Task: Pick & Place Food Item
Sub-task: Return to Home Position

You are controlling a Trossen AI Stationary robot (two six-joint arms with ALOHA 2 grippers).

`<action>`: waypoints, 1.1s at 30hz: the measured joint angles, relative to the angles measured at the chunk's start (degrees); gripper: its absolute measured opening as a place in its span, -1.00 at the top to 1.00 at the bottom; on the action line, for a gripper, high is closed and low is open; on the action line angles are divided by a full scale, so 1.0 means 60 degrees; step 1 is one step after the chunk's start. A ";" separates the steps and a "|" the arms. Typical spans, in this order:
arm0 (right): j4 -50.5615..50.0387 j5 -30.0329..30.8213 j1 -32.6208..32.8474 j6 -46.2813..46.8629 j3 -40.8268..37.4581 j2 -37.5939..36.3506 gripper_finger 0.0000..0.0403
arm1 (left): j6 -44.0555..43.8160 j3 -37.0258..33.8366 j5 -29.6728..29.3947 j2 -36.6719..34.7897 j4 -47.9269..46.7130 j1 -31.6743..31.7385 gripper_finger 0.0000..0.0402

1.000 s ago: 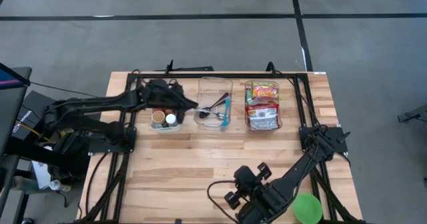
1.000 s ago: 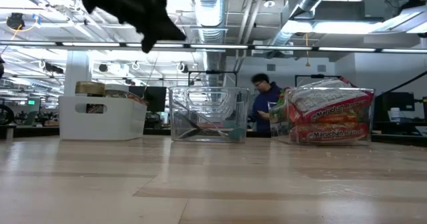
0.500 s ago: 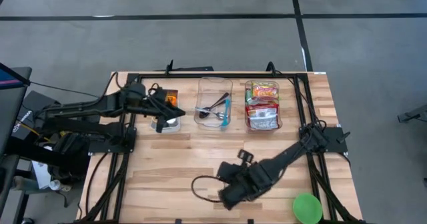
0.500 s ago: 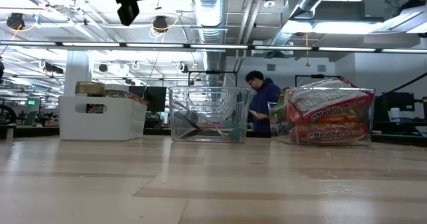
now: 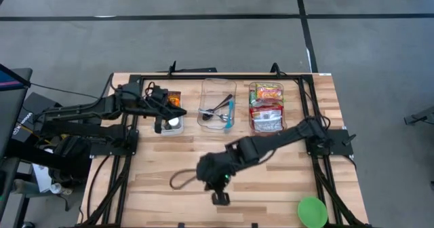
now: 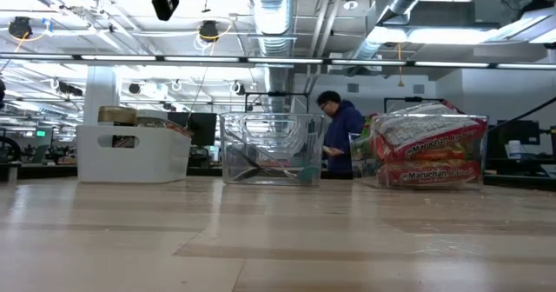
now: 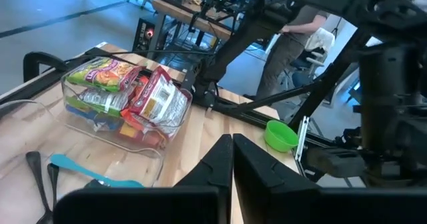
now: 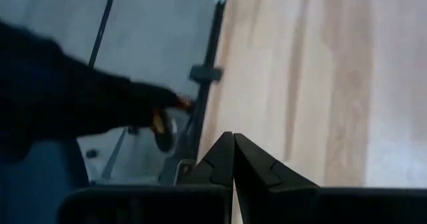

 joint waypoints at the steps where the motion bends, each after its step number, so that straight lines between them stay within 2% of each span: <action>1: 0.0058 0.0004 -0.0129 0.0089 0.0000 0.0000 1.00 | -0.0002 0.0000 -0.0001 0.0006 -0.0010 0.0000 0.98; 5: -0.0154 -0.0006 -0.0535 0.0968 0.0000 0.0004 1.00 | 0.0001 0.0000 -0.0002 0.0011 -0.0012 0.0000 0.98; 10: -0.0668 0.0004 -0.0888 0.1216 0.0000 0.0051 1.00 | -0.0001 0.0000 -0.0042 0.0011 -0.0026 0.0001 0.99; 13: -0.0699 0.0117 -0.1013 0.0445 0.0000 0.0051 1.00 | 0.0001 0.0000 -0.0042 0.0011 -0.0027 0.0001 0.98; 17: -0.0605 0.0795 -0.1175 -0.0263 0.0000 0.0032 1.00 | 0.0348 0.0000 -0.0043 0.0011 -0.0027 0.0000 0.97; 20: -0.0626 0.0786 -0.1383 -0.0774 0.0000 0.0021 1.00 | 0.0771 0.0000 -0.0094 0.0011 -0.0011 0.0006 0.96; 29: -0.0887 0.0750 -0.2221 -0.1511 0.0007 -0.0655 1.00 | 0.0993 0.0000 -0.1806 0.0011 0.0101 0.0011 0.96; 33: -0.0968 0.0780 -0.2512 -0.1769 0.0007 -0.1334 1.00 | 0.1448 0.0000 -0.1966 0.0011 0.0433 0.0014 0.96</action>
